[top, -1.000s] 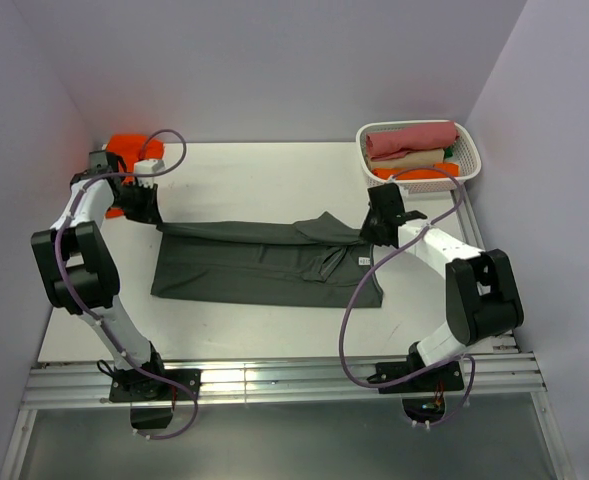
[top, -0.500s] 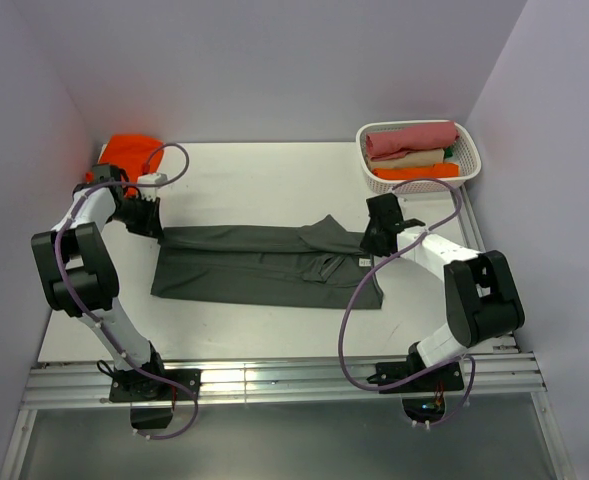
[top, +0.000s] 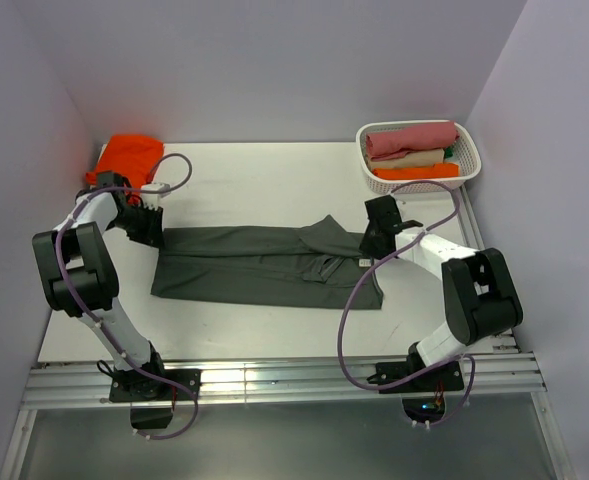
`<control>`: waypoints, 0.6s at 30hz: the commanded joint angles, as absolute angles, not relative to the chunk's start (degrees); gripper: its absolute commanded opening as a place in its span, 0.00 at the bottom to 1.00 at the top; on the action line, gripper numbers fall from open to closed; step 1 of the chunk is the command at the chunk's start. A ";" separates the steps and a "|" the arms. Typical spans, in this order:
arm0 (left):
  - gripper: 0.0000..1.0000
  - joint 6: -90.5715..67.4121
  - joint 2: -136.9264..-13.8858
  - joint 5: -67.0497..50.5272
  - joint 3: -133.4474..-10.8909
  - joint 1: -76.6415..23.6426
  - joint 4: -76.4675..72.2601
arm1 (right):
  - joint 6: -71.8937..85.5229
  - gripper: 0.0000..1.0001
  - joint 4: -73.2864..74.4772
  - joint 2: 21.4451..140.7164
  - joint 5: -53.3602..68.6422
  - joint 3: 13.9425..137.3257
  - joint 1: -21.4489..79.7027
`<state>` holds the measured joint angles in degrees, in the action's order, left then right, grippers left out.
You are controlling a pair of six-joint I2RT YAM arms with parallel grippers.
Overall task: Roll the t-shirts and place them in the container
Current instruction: Fold the tshirt
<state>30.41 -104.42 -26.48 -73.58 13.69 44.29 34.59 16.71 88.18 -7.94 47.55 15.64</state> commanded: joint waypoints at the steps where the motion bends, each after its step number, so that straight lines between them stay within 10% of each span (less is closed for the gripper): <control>1: 0.20 31.99 -103.54 -25.93 -72.51 14.06 44.39 | 34.72 0.22 16.43 88.16 -9.32 47.02 16.17; 9: 0.52 33.05 -100.90 -26.63 -72.94 14.59 45.96 | 34.45 0.45 20.12 84.20 -10.80 49.56 16.70; 18: 0.59 32.70 -99.05 -26.72 -77.17 15.73 48.87 | 31.99 0.45 23.91 91.57 -9.67 64.58 18.28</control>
<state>31.94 -102.61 -25.65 -74.24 15.27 47.48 33.76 23.62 87.72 -9.41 57.93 17.39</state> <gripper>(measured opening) 0.583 0.447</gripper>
